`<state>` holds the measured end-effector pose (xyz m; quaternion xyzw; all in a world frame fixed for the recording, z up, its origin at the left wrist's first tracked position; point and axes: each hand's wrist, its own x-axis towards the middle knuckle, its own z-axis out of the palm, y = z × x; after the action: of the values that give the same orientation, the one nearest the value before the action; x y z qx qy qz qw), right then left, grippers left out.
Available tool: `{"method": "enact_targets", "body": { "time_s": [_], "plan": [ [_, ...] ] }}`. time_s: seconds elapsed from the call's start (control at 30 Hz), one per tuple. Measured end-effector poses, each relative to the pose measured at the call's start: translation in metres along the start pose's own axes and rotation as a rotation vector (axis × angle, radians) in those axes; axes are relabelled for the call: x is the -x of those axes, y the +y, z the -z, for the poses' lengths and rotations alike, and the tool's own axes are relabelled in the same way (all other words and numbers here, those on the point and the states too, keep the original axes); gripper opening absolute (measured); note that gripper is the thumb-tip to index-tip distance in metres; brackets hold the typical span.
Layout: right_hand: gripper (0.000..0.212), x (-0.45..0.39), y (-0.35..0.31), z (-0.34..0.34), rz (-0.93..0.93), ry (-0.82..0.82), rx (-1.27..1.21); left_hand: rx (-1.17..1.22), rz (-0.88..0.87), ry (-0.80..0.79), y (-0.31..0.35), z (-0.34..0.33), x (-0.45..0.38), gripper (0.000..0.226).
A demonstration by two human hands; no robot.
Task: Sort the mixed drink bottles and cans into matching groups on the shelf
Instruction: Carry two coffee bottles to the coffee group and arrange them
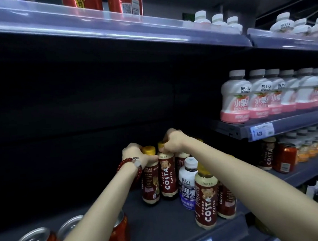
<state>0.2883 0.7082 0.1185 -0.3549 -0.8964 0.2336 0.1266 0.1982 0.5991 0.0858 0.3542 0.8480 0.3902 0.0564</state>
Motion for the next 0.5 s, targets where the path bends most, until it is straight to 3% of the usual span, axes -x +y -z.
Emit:
{"method": "enact_targets", "body": {
  "time_s": [0.17,0.5],
  "plan": [
    [0.055,-0.009,0.005,-0.006,-0.005,-0.031,0.079,0.012,0.066,-0.141,-0.004,-0.002,-0.015,0.071],
    [0.062,-0.011,0.012,-0.011,-0.012,0.029,0.157,0.081,0.063,-0.139,-0.006,-0.017,-0.02,0.067]
  ]
}}
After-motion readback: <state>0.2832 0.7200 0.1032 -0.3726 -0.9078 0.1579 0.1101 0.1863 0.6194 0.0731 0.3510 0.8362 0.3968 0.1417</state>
